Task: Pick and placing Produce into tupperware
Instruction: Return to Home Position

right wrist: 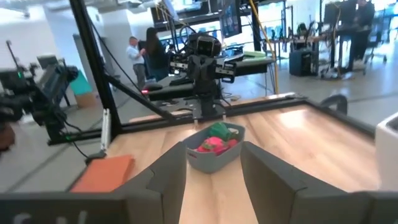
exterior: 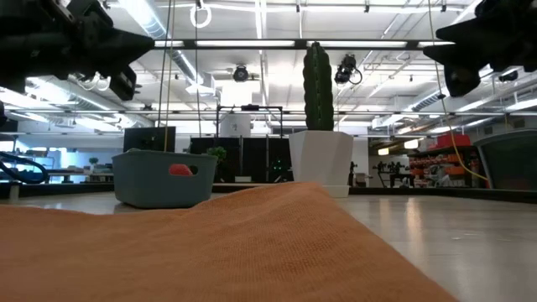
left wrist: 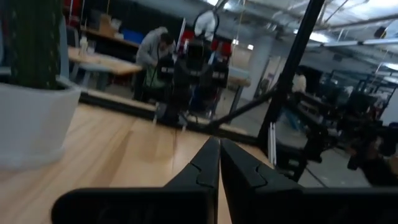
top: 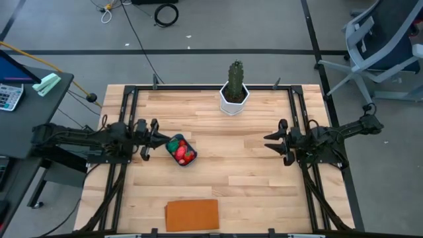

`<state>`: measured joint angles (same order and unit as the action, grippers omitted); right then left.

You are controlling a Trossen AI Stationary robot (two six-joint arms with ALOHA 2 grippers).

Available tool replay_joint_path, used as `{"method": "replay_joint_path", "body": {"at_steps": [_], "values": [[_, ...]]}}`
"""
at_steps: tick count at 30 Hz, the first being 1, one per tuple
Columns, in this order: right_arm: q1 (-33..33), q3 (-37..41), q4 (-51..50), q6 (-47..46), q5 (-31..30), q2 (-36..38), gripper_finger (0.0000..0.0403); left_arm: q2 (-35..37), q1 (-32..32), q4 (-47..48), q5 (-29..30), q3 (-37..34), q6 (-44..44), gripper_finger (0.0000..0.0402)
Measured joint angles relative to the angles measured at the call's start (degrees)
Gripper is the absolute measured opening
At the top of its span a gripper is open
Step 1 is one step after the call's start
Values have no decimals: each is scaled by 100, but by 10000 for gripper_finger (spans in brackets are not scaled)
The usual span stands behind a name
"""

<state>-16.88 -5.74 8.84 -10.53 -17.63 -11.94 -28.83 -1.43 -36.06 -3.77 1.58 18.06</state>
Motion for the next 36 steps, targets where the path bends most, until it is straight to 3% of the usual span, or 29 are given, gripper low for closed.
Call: {"method": "replay_joint_path", "body": {"at_steps": [8,24,29,32,36], "values": [[0,0,-4,-446,-2,0,160,-3,99,756,1,-9,79,26],[0,0,-4,-441,-4,0,160,51,101,731,6,-9,79,33],[0,0,-20,-439,-4,-2,160,334,92,747,6,-9,119,25],[0,0,-26,-438,-6,-2,160,546,92,780,2,-9,609,23],[0,0,-28,-437,-6,-2,160,964,101,1670,-62,-9,673,25]]}}
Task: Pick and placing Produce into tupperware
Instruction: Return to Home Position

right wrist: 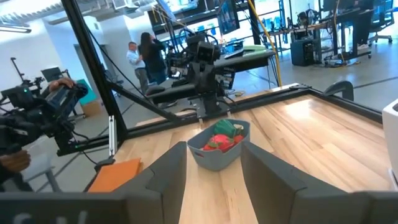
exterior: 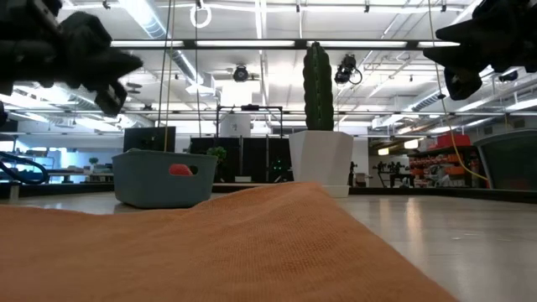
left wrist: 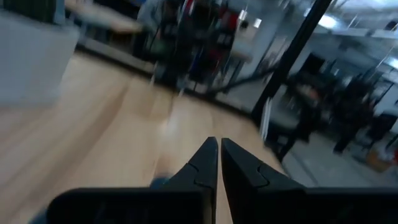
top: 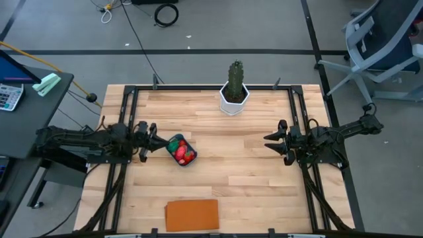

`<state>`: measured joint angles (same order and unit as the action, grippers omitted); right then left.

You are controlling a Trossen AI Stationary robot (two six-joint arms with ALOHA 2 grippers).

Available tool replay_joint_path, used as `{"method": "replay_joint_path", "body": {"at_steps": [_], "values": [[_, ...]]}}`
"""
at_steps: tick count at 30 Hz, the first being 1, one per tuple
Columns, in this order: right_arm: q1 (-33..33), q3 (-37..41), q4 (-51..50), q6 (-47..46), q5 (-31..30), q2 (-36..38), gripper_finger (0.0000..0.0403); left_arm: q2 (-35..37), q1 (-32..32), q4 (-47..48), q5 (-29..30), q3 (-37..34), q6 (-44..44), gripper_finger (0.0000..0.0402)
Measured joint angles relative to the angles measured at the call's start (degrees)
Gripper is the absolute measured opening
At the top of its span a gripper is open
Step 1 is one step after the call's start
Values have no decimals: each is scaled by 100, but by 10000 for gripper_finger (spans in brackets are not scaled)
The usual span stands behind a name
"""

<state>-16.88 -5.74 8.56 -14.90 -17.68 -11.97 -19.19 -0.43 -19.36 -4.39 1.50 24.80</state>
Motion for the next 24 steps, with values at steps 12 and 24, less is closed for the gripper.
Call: {"method": "replay_joint_path", "body": {"at_steps": [12,24], "values": [[0,0,0,2,-1,0,160,1231,2,1873,-18,0,-47,38],[0,0,0,2,-1,0,160,1592,4,1937,-594,15,-443,23]]}}
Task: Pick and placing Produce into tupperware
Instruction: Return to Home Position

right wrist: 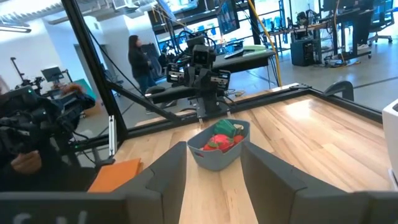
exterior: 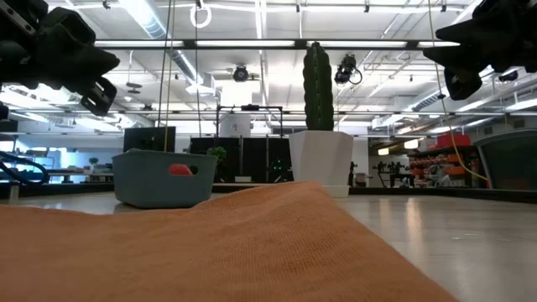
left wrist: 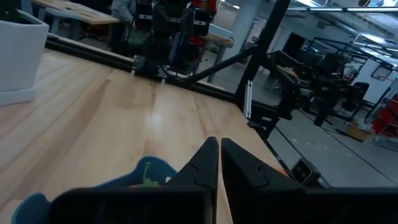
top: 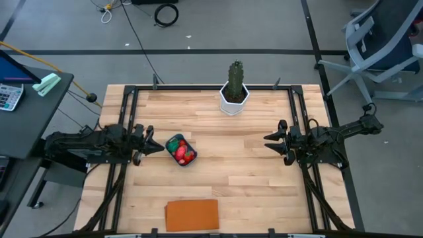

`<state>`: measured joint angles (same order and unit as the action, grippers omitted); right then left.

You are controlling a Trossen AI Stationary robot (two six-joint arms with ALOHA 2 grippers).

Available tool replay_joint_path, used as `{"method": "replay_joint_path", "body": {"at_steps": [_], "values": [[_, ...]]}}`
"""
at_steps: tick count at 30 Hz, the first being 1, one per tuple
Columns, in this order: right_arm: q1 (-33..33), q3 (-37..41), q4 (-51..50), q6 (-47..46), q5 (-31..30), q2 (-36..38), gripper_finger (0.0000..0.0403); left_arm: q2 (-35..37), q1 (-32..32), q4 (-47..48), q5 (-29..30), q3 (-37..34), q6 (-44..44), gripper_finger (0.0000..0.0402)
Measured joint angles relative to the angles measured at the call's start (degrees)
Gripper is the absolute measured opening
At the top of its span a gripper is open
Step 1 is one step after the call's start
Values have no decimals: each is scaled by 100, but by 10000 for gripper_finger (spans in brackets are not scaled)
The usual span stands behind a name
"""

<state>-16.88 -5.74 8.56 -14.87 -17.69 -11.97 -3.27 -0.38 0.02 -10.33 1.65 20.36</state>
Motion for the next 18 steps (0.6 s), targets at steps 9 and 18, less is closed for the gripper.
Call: {"method": "replay_joint_path", "body": {"at_steps": [9,18], "values": [[0,0,0,0,0,0,160,-6,-2,-240,-59,-26,-2,34],[0,0,0,0,0,0,160,-6,-2,-300,-44,-26,-5,36]]}}
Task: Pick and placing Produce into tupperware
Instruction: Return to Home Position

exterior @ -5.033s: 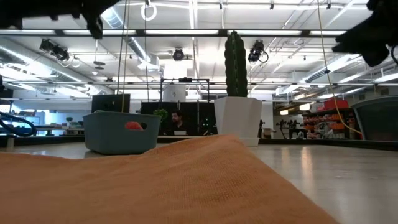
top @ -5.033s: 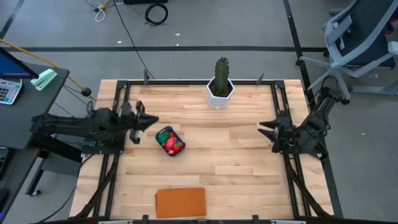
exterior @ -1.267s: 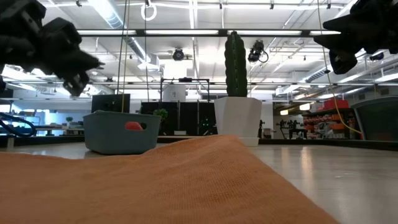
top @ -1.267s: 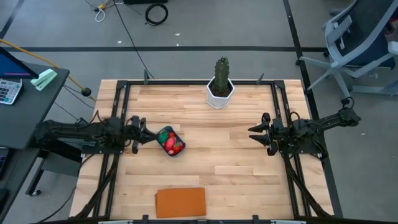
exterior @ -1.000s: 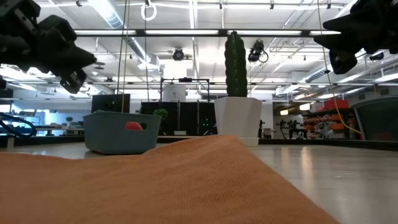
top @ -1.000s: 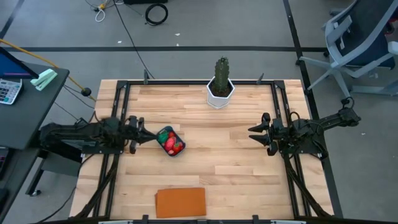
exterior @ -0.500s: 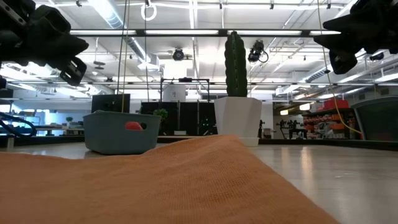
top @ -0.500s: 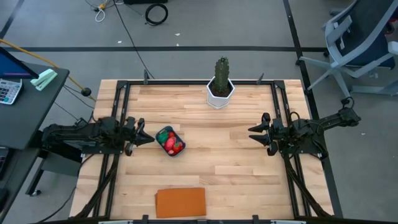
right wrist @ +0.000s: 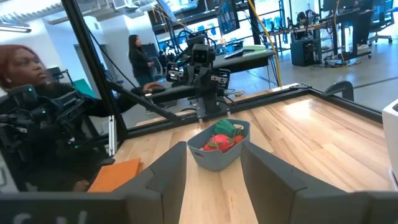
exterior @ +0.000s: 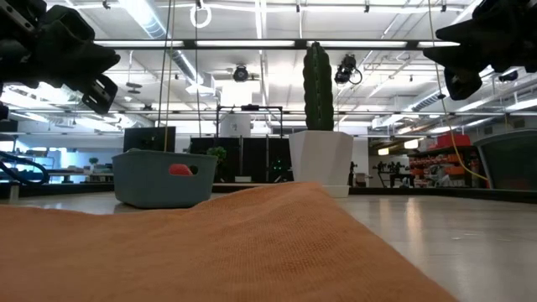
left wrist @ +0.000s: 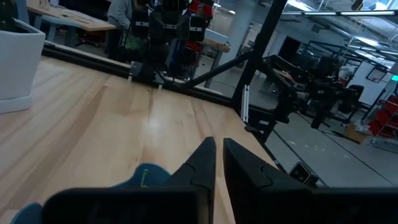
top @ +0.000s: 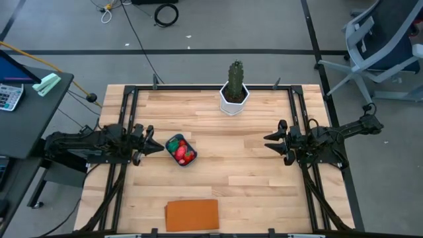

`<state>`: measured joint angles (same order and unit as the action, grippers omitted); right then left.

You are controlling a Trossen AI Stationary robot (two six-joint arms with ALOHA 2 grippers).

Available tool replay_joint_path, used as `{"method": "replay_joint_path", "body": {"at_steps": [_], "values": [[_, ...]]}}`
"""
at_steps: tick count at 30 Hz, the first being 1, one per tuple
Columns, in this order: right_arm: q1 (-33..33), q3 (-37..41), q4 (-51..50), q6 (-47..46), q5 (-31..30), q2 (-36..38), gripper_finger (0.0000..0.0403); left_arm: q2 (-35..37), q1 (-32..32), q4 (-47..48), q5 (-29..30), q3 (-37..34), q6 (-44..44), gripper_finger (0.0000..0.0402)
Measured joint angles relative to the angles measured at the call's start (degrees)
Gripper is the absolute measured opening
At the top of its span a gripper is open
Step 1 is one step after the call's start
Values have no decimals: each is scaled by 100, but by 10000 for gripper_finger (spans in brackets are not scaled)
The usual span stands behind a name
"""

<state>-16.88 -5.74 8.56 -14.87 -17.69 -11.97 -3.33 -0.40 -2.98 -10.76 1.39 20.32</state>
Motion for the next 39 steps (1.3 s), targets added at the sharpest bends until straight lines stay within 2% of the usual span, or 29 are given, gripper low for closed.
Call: {"method": "replay_joint_path", "body": {"at_steps": [8,21,39], "values": [[0,0,0,0,0,0,160,0,0,-7,17,0,0,25],[-1,0,0,0,0,0,160,0,0,-13,20,2,-1,40],[0,0,0,-1,0,1,160,0,0,-17,22,9,0,33]]}}
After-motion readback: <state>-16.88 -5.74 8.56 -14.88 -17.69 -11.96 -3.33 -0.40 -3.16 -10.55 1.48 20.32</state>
